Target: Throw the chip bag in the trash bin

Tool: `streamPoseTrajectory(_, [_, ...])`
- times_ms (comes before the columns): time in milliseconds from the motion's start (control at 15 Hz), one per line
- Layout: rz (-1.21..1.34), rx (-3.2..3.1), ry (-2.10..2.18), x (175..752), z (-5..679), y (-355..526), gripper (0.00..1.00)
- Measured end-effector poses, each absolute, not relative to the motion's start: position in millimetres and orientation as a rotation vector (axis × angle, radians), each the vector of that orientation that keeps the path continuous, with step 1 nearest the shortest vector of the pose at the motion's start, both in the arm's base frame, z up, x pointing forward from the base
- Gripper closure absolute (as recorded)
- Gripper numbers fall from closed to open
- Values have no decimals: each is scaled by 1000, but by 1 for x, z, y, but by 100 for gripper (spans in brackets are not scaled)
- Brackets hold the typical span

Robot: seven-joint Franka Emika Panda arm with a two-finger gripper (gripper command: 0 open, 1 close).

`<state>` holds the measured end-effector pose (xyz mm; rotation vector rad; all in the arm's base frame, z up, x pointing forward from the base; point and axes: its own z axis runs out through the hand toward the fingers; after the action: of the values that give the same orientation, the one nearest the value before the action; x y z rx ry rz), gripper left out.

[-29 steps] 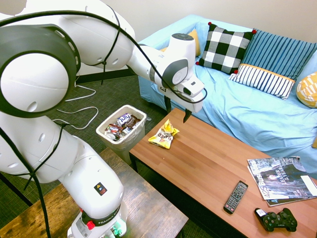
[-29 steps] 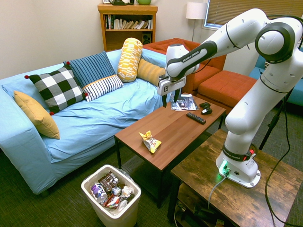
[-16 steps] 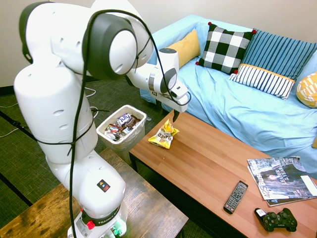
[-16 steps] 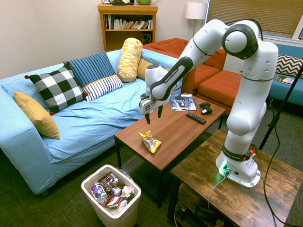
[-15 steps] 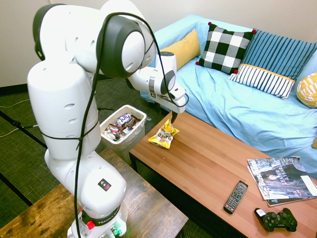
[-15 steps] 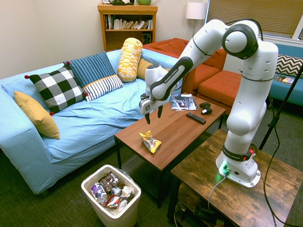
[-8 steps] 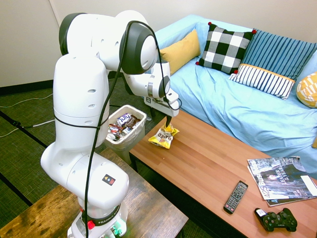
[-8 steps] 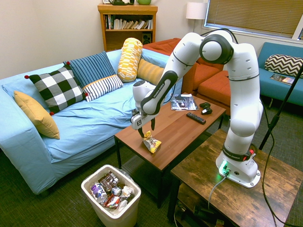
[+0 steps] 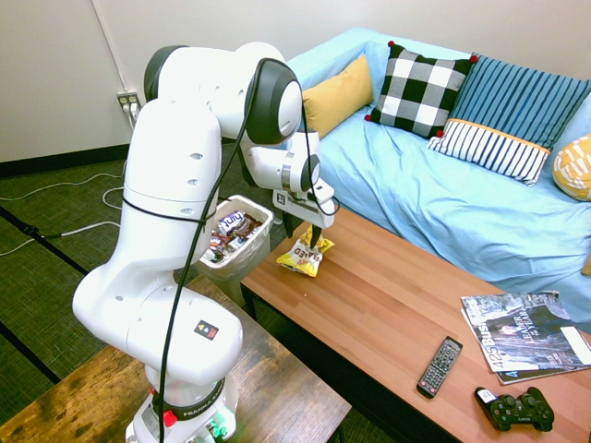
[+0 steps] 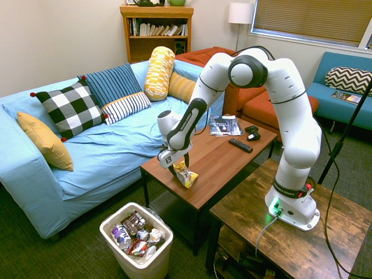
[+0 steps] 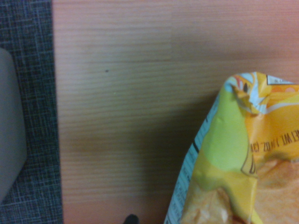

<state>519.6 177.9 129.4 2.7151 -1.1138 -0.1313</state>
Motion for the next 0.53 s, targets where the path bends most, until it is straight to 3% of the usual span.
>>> streamPoseTrajectory(67, [-145, 2702, -1121, 522, 125, 176, 100])
streamPoseTrajectory(533, [-172, 2681, -1143, 525, 122, 174, 100])
